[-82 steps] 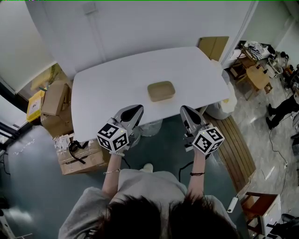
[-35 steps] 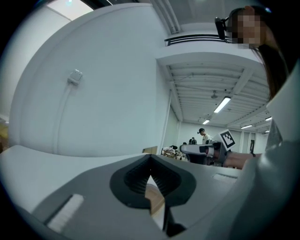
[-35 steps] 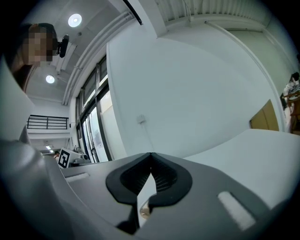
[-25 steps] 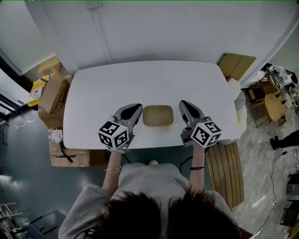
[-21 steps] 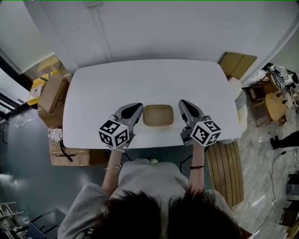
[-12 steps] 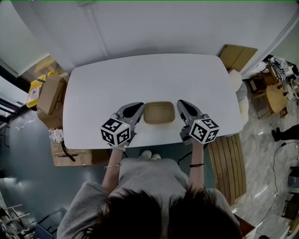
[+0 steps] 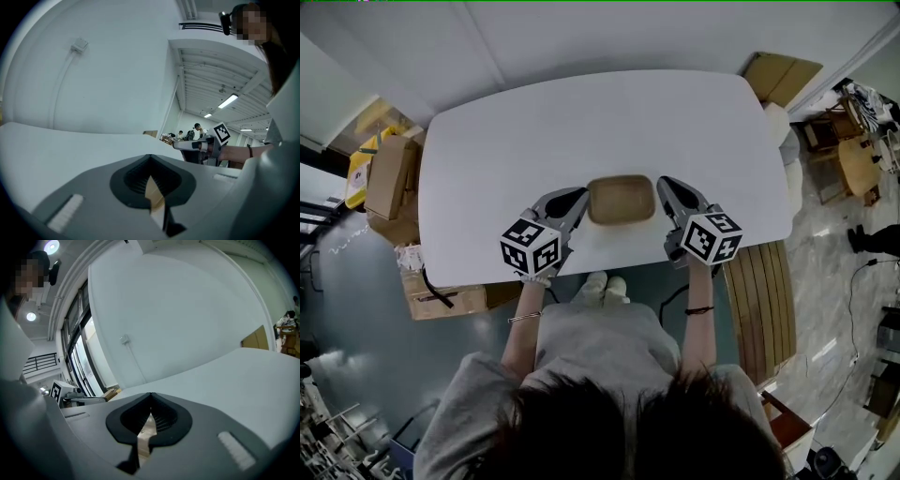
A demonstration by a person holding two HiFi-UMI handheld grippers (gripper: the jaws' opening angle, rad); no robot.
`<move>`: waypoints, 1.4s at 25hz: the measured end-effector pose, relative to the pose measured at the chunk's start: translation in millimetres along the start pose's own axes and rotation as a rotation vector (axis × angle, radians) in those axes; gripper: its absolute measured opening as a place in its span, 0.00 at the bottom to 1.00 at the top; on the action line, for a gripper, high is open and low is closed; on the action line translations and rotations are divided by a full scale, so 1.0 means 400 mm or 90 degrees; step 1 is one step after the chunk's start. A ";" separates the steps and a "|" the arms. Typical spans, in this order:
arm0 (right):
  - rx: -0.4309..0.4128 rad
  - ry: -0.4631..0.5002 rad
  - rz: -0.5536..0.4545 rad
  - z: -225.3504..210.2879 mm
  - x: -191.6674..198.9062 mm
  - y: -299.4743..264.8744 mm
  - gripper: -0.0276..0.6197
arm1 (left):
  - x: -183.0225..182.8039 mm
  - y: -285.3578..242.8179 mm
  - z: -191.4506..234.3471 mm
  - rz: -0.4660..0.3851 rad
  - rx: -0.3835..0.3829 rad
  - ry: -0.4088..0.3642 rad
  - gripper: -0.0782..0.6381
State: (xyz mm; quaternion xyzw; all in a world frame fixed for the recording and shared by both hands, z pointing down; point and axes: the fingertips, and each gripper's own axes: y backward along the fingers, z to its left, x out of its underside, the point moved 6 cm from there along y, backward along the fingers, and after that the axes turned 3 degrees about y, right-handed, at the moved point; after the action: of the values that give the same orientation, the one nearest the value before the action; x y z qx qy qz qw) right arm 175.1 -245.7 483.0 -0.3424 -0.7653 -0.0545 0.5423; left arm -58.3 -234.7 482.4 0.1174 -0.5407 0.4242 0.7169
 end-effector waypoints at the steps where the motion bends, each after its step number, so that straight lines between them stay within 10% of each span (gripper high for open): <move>1: 0.005 -0.002 0.006 -0.006 0.007 -0.002 0.06 | 0.007 -0.002 0.002 0.003 0.000 0.004 0.10; 35: 0.111 -0.052 0.179 -0.088 0.157 -0.057 0.20 | 0.130 -0.003 0.034 0.061 -0.009 0.069 0.10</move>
State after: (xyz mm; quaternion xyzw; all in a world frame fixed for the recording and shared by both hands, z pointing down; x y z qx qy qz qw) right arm 178.6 -249.9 558.5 -0.3995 -0.7333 0.1023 0.5405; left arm -63.7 -218.7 533.5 0.0635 -0.5087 0.4599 0.7250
